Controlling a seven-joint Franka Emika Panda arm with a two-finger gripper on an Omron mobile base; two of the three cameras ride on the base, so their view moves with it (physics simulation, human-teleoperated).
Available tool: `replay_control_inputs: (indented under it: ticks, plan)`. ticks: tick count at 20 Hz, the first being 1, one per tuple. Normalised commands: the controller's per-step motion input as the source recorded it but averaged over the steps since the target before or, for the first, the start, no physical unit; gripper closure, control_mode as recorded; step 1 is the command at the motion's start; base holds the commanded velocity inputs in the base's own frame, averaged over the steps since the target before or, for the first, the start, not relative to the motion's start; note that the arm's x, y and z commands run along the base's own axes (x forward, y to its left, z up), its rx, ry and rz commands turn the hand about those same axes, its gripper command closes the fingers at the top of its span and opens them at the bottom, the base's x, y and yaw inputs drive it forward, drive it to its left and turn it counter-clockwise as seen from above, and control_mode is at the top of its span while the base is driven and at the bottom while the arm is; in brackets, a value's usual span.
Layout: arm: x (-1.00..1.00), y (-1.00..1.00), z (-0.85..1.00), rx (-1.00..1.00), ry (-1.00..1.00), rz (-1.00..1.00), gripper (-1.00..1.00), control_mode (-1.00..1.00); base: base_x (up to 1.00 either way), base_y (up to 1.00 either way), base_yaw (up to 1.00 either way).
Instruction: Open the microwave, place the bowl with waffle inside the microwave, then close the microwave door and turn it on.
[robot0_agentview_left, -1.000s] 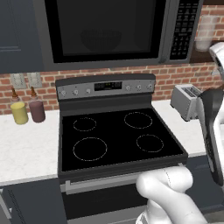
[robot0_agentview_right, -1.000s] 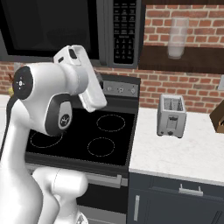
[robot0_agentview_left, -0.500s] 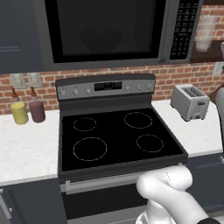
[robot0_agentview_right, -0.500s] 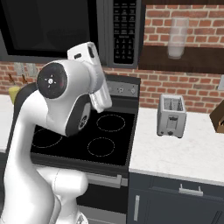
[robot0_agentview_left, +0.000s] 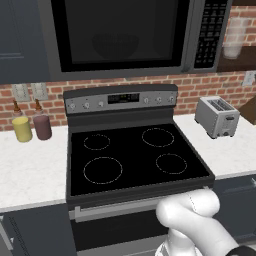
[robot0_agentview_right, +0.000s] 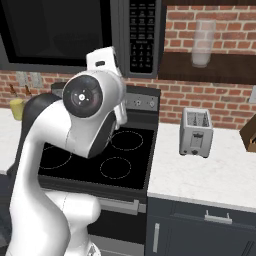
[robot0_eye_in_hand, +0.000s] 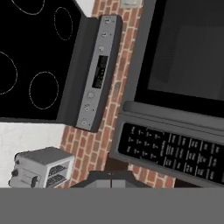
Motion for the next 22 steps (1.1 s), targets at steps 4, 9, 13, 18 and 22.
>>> replay_control_inputs:
  ticks: [4,9,13,18,22]
  plan:
    - [0.21,0.12,0.0,0.08,0.0,0.0,1.0,-1.0,0.0,0.0,0.0]
    - [0.34,0.13,0.0,0.08,0.0,0.01,1.0,-1.0,0.0,0.0,0.0]
    - [0.51,0.01,0.0,0.1,0.0,0.03,1.0,-1.0,0.0,0.0,0.0]
    - [0.56,0.0,0.0,0.12,0.0,0.05,1.0,-1.0,0.0,0.0,0.0]
    - [0.52,0.0,0.0,0.12,0.0,0.04,1.0,-1.0,0.0,0.0,0.0]
